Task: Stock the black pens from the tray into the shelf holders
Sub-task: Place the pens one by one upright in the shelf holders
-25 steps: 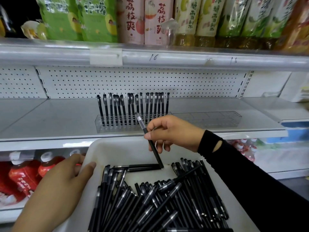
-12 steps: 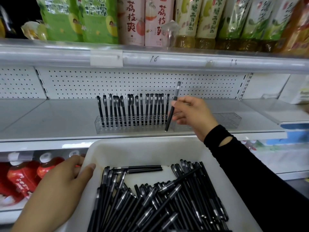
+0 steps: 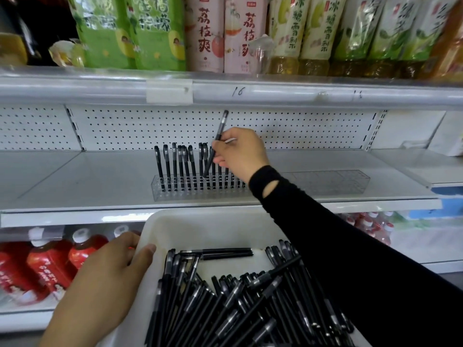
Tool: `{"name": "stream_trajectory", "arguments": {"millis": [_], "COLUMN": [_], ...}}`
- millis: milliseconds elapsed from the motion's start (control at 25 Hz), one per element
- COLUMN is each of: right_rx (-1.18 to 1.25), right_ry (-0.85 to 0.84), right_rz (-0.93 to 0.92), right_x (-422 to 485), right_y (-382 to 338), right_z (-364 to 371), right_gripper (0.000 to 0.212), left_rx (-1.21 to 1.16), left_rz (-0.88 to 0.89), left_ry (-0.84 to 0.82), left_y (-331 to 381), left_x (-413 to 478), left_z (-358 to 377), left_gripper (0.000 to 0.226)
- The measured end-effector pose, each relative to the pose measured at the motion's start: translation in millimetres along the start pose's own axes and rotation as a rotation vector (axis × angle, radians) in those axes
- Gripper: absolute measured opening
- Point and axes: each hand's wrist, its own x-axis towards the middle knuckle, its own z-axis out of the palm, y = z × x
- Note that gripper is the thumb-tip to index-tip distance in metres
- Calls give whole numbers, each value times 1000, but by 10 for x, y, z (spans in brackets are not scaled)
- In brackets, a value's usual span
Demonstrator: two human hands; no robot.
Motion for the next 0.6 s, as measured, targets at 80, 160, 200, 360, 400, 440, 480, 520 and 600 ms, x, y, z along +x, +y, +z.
{"name": "stream_trajectory", "arguments": {"millis": [80,160,200,360,400,440,480,520,600], "right_rx": [-35,-74,-92,-122,-125,-131,-137,-140,-145], "right_ry": [-27,-38,-44,-54,-51,-48,-50,-52,-51], "right_rz": [-23,-53,-65,-65,-66,-71,-77,-79,-80], "right_x": [70,120,143,169,163,160,154,152,157], "right_y": [3,19,34,81,88,99,109,123,153], "right_z": [287,530,626,810,816,813,797,778,744], "right_gripper": [7,5,4,5,5,5,4,7,13], "left_rx": [-5,-8,-2,11,7,6,4,2,-3], "left_rz": [-5,-4,-3,-4,-7,-9,-7,-5,-7], "left_ry": [3,8,13,16,11,11,16,23,26], "left_y": [12,21,27,19,18,17,16,16,16], "left_x": [-10,-17,-20,-22,-23,-25,-25,-25,-22], "left_z": [-12,-17,-17,-22,-23,-21,-22,-22,-22], "left_gripper": [16,15,15,16,17,17,17,17,17]}}
